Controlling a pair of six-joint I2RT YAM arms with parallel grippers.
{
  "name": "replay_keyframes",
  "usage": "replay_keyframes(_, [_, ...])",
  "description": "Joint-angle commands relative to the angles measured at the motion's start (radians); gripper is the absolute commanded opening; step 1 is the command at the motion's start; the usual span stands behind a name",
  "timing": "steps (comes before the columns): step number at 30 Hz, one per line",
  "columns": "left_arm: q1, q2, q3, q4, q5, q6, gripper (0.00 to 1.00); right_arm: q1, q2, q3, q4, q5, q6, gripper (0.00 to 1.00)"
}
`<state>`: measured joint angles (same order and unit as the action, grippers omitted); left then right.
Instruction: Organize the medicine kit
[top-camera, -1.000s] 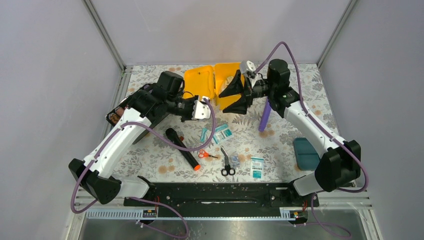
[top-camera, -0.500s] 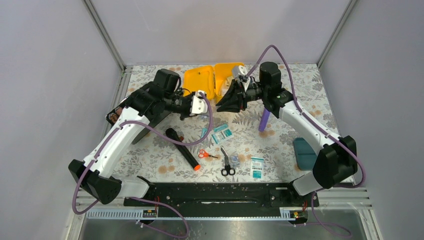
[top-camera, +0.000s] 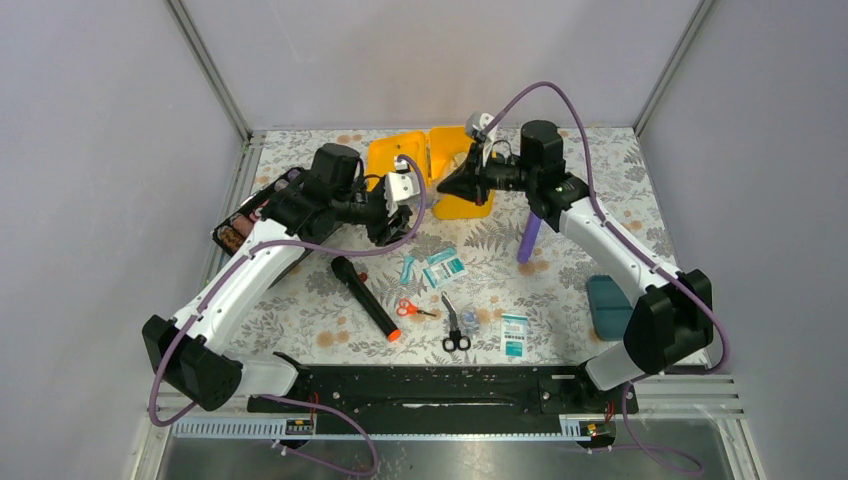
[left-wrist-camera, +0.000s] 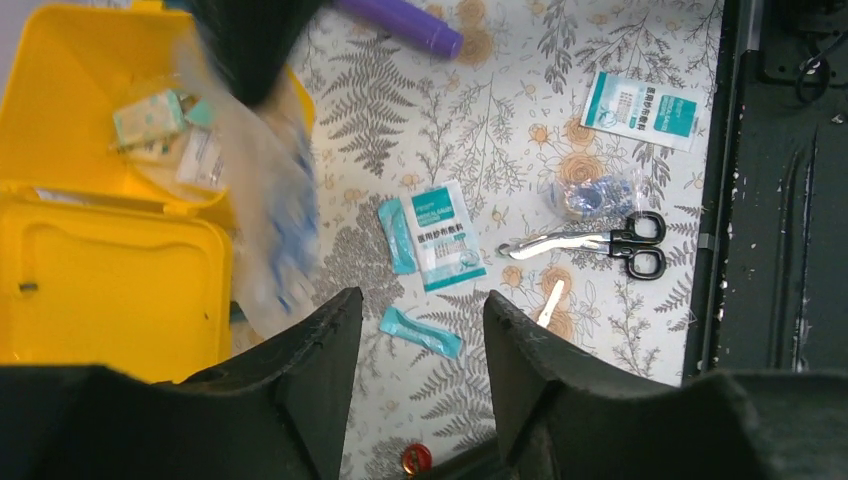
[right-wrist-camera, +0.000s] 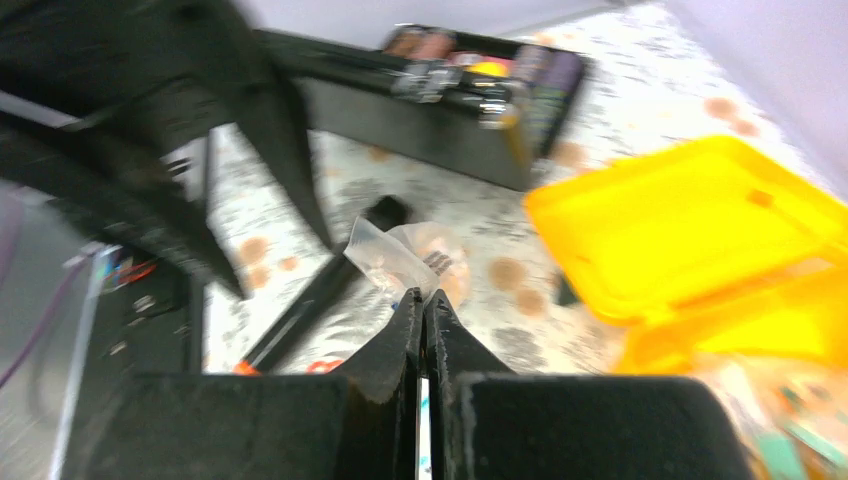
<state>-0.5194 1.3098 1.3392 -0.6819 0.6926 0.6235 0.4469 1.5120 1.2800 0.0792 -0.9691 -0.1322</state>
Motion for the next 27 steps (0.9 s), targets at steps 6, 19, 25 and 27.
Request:
replay_keyframes(6, [0.021, -0.083, -0.044, -0.055, -0.111, -0.160, 0.50, -0.079, 0.074, 0.078, 0.053, 0.607, 0.037, 0.00])
replay_keyframes(19, [0.026, -0.141, -0.059, -0.162, -0.173, -0.099, 0.50, -0.079, 0.356, 0.150, 0.305, 0.471, -0.354, 0.00])
replay_keyframes(25, [0.027, -0.152, -0.054, -0.223, -0.195, -0.099, 0.50, -0.073, 0.477, 0.223, 0.402, 0.457, -0.492, 0.00])
replay_keyframes(27, [0.027, -0.149, -0.046, -0.239, -0.203, -0.097, 0.50, -0.073, 0.518, 0.251, 0.428, 0.455, -0.517, 0.00])
